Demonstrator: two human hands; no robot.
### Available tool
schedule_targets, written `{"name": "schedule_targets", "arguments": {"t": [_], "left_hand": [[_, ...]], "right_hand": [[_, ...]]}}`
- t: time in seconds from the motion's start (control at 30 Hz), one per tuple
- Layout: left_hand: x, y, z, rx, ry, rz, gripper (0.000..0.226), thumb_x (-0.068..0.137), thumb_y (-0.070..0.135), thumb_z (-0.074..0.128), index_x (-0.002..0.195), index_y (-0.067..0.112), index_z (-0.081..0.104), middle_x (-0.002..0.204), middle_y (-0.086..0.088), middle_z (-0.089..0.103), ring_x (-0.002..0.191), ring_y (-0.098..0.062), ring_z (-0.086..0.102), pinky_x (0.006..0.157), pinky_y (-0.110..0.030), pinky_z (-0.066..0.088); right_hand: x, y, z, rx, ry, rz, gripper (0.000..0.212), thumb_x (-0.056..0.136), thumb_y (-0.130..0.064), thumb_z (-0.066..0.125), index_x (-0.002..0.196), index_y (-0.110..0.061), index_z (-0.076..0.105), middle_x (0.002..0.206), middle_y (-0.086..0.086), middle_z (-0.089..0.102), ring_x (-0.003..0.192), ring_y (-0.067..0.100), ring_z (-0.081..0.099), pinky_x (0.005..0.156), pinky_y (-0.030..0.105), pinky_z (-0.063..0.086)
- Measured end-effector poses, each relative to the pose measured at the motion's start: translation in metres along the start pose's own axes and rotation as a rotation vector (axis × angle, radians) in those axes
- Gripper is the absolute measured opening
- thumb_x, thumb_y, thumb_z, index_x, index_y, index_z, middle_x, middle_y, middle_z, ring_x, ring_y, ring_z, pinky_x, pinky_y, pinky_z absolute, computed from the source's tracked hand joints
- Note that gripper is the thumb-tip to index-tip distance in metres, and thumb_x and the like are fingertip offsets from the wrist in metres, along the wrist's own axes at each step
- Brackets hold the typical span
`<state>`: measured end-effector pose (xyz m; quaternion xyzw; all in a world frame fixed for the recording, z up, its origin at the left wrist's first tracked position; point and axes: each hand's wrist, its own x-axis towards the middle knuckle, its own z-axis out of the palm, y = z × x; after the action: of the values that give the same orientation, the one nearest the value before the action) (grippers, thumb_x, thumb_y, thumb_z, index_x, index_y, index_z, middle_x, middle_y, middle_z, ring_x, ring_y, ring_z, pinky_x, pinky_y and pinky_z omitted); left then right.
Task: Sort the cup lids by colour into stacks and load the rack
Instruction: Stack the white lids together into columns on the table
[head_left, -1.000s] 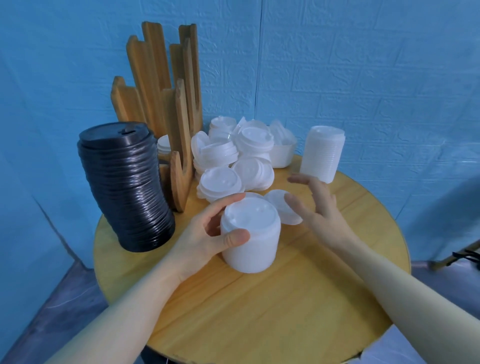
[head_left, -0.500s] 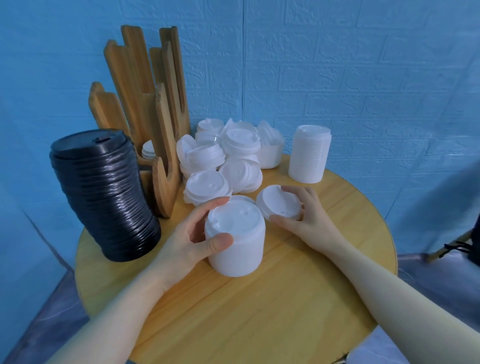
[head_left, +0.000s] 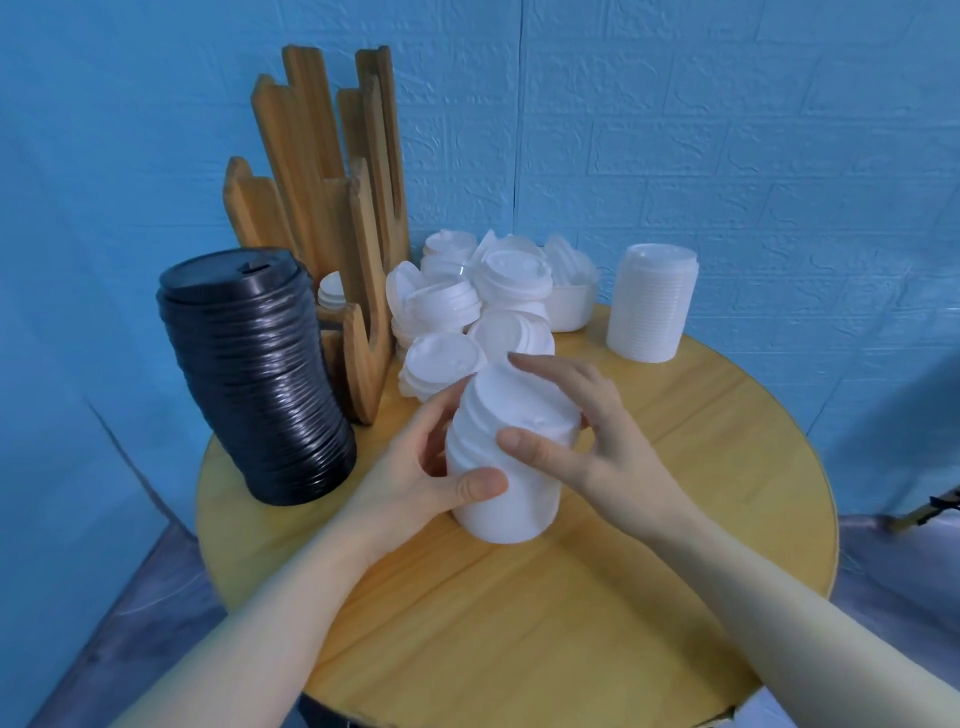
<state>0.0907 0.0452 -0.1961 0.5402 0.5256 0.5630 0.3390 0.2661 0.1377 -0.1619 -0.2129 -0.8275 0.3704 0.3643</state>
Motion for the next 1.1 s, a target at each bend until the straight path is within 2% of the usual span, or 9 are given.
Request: {"name": "schedule_targets", "arguments": {"t": [0.13, 0.3, 0.43, 0.53, 0.67, 0.77, 0.87, 1.0, 1.1], "left_hand": [[0.0, -0.002, 0.0, -0.017, -0.014, 0.0, 0.118, 0.05, 0.057, 0.093, 0.15, 0.037, 0.033, 0.143, 0.024, 0.052, 0.137, -0.003, 0.045, 0.111, -0.031, 0.042], [0.001, -0.004, 0.001, 0.087, 0.038, 0.047, 0.096, 0.052, 0.053, 0.093, 0.136, 0.054, 0.046, 0.141, 0.025, 0.053, 0.137, -0.009, 0.045, 0.113, -0.037, 0.04], [0.001, -0.004, 0.002, 0.032, 0.01, 0.016, 0.098, 0.05, 0.056, 0.093, 0.136, 0.046, 0.047, 0.135, 0.022, 0.059, 0.132, -0.006, 0.051, 0.106, -0.032, 0.045], [0.001, -0.003, 0.002, 0.026, 0.002, 0.003, 0.097, 0.048, 0.06, 0.092, 0.134, 0.049, 0.048, 0.136, 0.02, 0.058, 0.133, -0.007, 0.05, 0.112, -0.038, 0.043], [0.002, -0.005, 0.002, 0.029, 0.004, -0.001, 0.099, 0.047, 0.062, 0.091, 0.134, 0.051, 0.046, 0.138, 0.023, 0.056, 0.135, -0.005, 0.048, 0.114, -0.04, 0.04], [0.001, -0.005, 0.002, 0.005, 0.014, -0.019, 0.107, 0.042, 0.063, 0.093, 0.136, 0.051, 0.043, 0.144, 0.018, 0.052, 0.137, -0.005, 0.046, 0.115, -0.039, 0.04], [0.001, -0.006, 0.002, -0.003, 0.009, -0.028, 0.11, 0.041, 0.059, 0.095, 0.136, 0.049, 0.04, 0.141, 0.024, 0.051, 0.135, 0.001, 0.046, 0.11, -0.027, 0.042], [-0.001, -0.006, 0.001, 0.017, 0.016, -0.025, 0.099, 0.052, 0.036, 0.089, 0.137, 0.046, 0.04, 0.133, 0.034, 0.054, 0.133, 0.005, 0.046, 0.101, -0.016, 0.042], [-0.002, -0.004, 0.002, 0.041, 0.018, -0.019, 0.093, 0.055, 0.035, 0.087, 0.135, 0.047, 0.042, 0.132, 0.034, 0.056, 0.131, 0.005, 0.047, 0.105, -0.019, 0.042]], "right_hand": [[0.006, -0.014, 0.009, -0.165, -0.022, 0.144, 0.067, 0.062, -0.083, 0.06, 0.121, -0.051, 0.057, 0.111, -0.014, 0.046, 0.116, 0.008, 0.04, 0.107, 0.034, 0.034], [0.008, -0.029, 0.022, -0.61, -0.025, 0.086, 0.087, 0.055, -0.091, 0.034, 0.123, -0.039, 0.051, 0.1, -0.008, 0.037, 0.101, 0.014, 0.04, 0.091, 0.03, 0.038], [0.007, -0.025, 0.004, -0.238, -0.254, 0.188, 0.059, 0.072, -0.07, 0.05, 0.126, -0.045, 0.049, 0.133, -0.023, 0.036, 0.127, 0.004, 0.032, 0.105, 0.026, 0.025], [0.008, -0.017, -0.013, 0.062, -0.375, 0.204, 0.053, 0.078, -0.047, 0.059, 0.13, -0.043, 0.051, 0.137, -0.03, 0.042, 0.127, -0.012, 0.037, 0.104, 0.013, 0.033], [0.009, -0.011, -0.011, 0.039, -0.307, 0.178, 0.057, 0.073, -0.048, 0.065, 0.128, -0.036, 0.055, 0.127, -0.021, 0.05, 0.109, -0.012, 0.048, 0.086, 0.002, 0.035], [0.01, -0.014, -0.009, -0.065, -0.256, 0.216, 0.068, 0.064, -0.069, 0.064, 0.125, -0.042, 0.054, 0.124, -0.024, 0.047, 0.116, -0.008, 0.044, 0.096, 0.016, 0.036], [0.007, -0.026, -0.001, -0.3, -0.167, 0.226, 0.075, 0.063, -0.079, 0.056, 0.126, -0.041, 0.051, 0.121, -0.02, 0.044, 0.123, 0.006, 0.041, 0.107, 0.036, 0.033], [0.002, -0.04, 0.017, -0.728, -0.054, 0.126, 0.076, 0.068, -0.071, 0.045, 0.13, -0.028, 0.046, 0.114, -0.009, 0.04, 0.117, 0.014, 0.04, 0.093, 0.032, 0.032], [-0.003, -0.029, 0.02, -0.449, -0.016, 0.129, 0.068, 0.071, -0.066, 0.061, 0.125, -0.026, 0.05, 0.114, -0.011, 0.04, 0.116, 0.008, 0.04, 0.096, 0.028, 0.034]]}}
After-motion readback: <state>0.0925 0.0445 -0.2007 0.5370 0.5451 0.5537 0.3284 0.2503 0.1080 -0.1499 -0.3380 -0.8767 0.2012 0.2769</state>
